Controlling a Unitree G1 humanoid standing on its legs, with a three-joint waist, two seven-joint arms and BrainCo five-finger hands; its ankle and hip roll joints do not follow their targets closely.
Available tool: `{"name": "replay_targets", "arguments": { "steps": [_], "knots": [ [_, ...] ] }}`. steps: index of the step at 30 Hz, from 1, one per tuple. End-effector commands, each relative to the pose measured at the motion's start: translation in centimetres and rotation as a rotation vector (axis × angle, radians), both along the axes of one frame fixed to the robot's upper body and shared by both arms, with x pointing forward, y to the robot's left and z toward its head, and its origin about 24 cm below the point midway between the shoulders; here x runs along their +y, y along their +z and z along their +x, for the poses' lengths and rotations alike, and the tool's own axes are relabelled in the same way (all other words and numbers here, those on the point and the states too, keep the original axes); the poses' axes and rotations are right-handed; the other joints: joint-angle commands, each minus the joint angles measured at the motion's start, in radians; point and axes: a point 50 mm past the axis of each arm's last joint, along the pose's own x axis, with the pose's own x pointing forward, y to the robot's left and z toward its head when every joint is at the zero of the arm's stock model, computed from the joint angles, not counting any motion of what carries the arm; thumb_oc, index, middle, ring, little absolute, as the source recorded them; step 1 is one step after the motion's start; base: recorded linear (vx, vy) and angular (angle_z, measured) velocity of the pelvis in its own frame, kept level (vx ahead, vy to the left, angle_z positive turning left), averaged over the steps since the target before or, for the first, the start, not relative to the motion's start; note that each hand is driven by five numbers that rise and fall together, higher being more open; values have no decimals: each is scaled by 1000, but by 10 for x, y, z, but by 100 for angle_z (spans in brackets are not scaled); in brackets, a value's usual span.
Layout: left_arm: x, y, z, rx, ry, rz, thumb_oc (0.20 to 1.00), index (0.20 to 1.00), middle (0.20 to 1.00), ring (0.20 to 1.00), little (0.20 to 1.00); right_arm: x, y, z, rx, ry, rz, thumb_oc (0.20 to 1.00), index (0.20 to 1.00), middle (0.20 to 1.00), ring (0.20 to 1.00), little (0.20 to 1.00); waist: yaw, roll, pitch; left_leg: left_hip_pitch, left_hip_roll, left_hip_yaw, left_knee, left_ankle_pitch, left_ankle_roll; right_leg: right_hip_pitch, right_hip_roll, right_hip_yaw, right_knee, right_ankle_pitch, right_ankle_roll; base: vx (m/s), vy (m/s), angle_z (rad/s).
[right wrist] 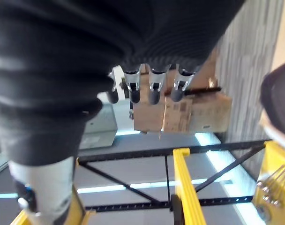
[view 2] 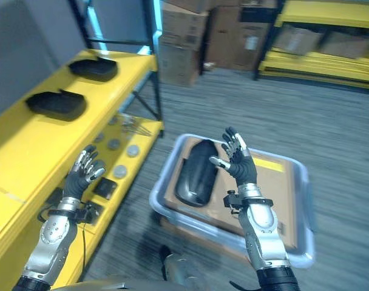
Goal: Move parts from the plastic box to the shelf.
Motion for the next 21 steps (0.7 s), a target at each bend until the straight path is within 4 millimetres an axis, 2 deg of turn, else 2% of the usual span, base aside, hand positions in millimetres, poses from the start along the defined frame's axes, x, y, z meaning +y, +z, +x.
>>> {"name": "replay_targets", "arguments": {
  "steps": [1, 3, 5, 6, 8, 9, 10, 11, 14, 15, 16, 17, 18, 21],
  "knots": [
    [15, 22, 11, -118, 25, 39, 1000, 1000, 1000, 1000, 1000, -3, 9, -11, -68, -31, 61, 1000, 1000, 1000, 1000, 1000, -36, -33, 24, 136, -5, 132, -256, -13, 10, 139, -108, 131, -218, -32, 22, -180, 144, -16],
    [18, 23, 11, -119, 27, 58, 1000, 1000, 1000, 1000, 1000, -4, 6, -16, -56, -51, 82, 1000, 1000, 1000, 1000, 1000, -47, -40, 29, 143, -13, 144, -303, -46, 32, 109, -116, 134, -221, -13, 37, -237, 156, 46],
    [20, 26, 12, -121, 24, 97, 1000, 1000, 1000, 1000, 1000, -2, -2, -21, -34, -73, 114, 1000, 1000, 1000, 1000, 1000, -48, -66, 42, 132, -31, 167, -328, -74, 54, 90, -126, 134, -238, 6, 61, -226, 105, -19],
    [22, 26, 13, -121, 25, 110, 1000, 1000, 1000, 1000, 1000, 0, -5, -22, -23, -73, 128, 1000, 1000, 1000, 1000, 1000, -47, -73, 49, 130, -30, 180, -336, -74, 60, 85, -124, 125, -244, 16, 61, -186, 62, -43],
    [26, 25, 12, -111, 41, 132, 1000, 1000, 1000, 1000, 1000, 5, -12, -23, 4, -80, 144, 1000, 1000, 1000, 1000, 1000, -41, -86, 63, 129, -29, 213, -350, -66, 67, 71, -121, 85, -247, 23, 61, -169, 64, -63],
    [29, 24, 12, -102, 52, 137, 1000, 1000, 1000, 1000, 1000, 8, -14, -23, 13, -74, 139, 1000, 1000, 1000, 1000, 1000, -36, -97, 73, 126, -30, 235, -359, -54, 68, 55, -130, 39, -240, 36, 61, -196, 46, -82],
    [32, 24, 11, -98, 63, 143, 1000, 1000, 1000, 1000, 1000, 10, -16, -23, 24, -71, 130, 1000, 1000, 1000, 1000, 1000, -35, -100, 82, 121, -24, 255, -368, -43, 68, 46, -146, -21, -228, 27, 61, -220, 38, -74],
    [34, 24, 11, -97, 66, 146, 1000, 1000, 1000, 1000, 1000, 10, -17, -23, 28, -71, 116, 1000, 1000, 1000, 1000, 1000, -35, -101, 85, 117, -20, 268, -379, -33, 69, 45, -160, -53, -220, 21, 61, -230, 23, -59],
    [33, 24, 12, -95, 57, 153, 1000, 1000, 1000, 1000, 1000, 7, -17, -22, 33, -95, 58, 1000, 1000, 1000, 1000, 1000, -32, -97, 91, 97, -15, 272, -394, -13, 78, 65, -194, -59, -187, -1, 61, -178, 33, -43],
    [31, 24, 14, -96, 40, 153, 1000, 1000, 1000, 1000, 1000, 2, -17, -23, 30, -127, 23, 1000, 1000, 1000, 1000, 1000, -29, -89, 91, 76, -11, 255, -403, -2, 88, 95, -228, -38, -159, -21, 61, -133, 11, 13],
    [31, 24, 14, -96, 40, 153, 1000, 1000, 1000, 1000, 1000, 2, -17, -22, 29, -127, 24, 1000, 1000, 1000, 1000, 1000, -29, -91, 89, 73, -13, 256, -405, 3, 87, 93, -230, -37, -163, -17, 61, -188, -17, 27],
    [29, 26, 16, -104, 19, 162, 1000, 1000, 1000, 1000, 1000, -2, -15, -19, 23, -161, -28, 1000, 1000, 1000, 1000, 1000, -17, -86, 78, 49, -4, 246, -412, 8, 85, 155, -276, -46, -177, -44, 39, -90, -53, 31],
    [28, 27, 16, -108, 15, 166, 1000, 1000, 1000, 1000, 1000, -4, -15, -18, 22, -181, -63, 1000, 1000, 1000, 1000, 1000, -8, -93, 69, 40, -8, 248, -418, 10, 84, 181, -303, -64, -216, -36, 36, -103, -87, 27],
    [28, 28, 14, -109, 20, 177, 1000, 1000, 1000, 1000, 1000, -9, -12, -13, 18, -239, -137, 1000, 1000, 1000, 1000, 1000, 13, -117, 29, 19, 1, 281, -474, 35, 75, 164, -313, -101, -308, -16, 51, -30, -108, 16]
  ]
}}
